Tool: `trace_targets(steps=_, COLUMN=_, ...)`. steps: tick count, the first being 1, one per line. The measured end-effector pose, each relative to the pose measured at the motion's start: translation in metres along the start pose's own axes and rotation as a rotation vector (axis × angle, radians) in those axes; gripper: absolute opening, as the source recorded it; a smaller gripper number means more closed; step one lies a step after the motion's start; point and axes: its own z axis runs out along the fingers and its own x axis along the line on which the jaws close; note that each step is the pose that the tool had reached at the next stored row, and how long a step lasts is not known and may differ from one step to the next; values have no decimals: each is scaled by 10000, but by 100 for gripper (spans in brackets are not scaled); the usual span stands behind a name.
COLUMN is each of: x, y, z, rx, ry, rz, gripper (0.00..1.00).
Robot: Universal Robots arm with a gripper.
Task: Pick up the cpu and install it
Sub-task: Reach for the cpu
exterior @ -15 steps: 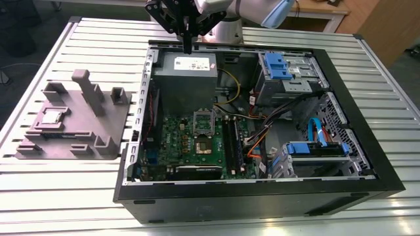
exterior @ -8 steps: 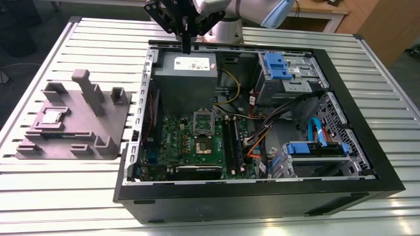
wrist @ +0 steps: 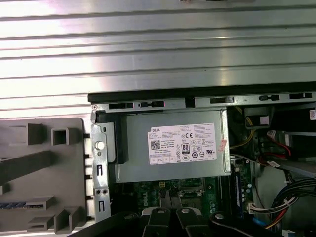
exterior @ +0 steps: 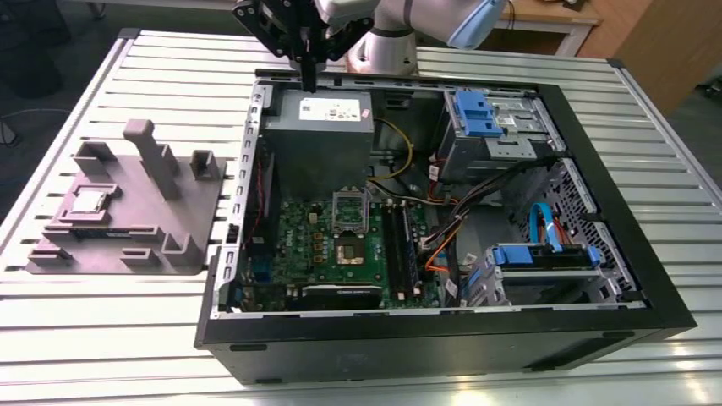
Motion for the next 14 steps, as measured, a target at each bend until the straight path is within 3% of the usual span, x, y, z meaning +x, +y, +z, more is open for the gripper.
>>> trace_targets(steps=14, x=47, y=-3, z=-1, rx=0, ry=0, rz=0, gripper=11)
